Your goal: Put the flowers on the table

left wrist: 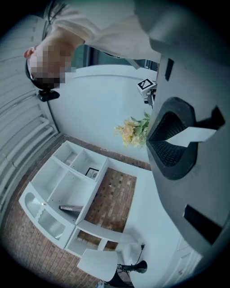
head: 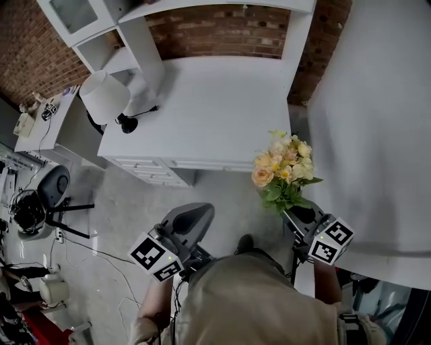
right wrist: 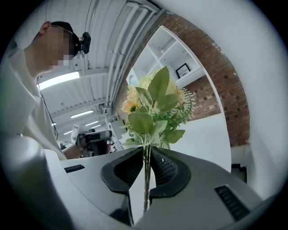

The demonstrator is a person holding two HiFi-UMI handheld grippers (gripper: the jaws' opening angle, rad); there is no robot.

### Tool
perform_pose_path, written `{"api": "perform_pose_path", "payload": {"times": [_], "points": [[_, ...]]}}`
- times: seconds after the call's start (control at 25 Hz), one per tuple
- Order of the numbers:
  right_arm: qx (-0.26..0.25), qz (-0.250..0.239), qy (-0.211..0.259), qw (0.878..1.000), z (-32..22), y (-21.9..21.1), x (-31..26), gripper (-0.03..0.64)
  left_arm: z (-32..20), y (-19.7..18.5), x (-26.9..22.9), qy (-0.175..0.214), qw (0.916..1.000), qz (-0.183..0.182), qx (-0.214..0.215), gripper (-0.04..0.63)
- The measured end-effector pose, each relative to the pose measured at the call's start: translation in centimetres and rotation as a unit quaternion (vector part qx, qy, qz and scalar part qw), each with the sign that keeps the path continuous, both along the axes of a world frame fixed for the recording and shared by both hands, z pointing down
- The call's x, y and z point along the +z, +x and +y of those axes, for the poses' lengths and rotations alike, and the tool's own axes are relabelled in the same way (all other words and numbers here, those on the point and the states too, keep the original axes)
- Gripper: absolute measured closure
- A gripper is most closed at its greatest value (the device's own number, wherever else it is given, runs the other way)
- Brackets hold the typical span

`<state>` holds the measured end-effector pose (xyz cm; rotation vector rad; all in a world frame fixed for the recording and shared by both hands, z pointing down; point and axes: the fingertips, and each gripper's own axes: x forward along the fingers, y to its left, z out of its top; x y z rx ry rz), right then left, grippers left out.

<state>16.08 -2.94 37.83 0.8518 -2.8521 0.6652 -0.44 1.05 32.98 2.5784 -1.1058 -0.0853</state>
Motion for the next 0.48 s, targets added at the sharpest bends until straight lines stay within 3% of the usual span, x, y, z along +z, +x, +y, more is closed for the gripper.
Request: {"api": "perform_pose_path", "payload": {"times": [0.48], "points": [[-0.007,0.014,0.019,1.000,-6.0,4.8,0.2,0.557,-3.6,3.5,-0.8,0.004,0.9990,-0.027,-0.036,0.584]]}}
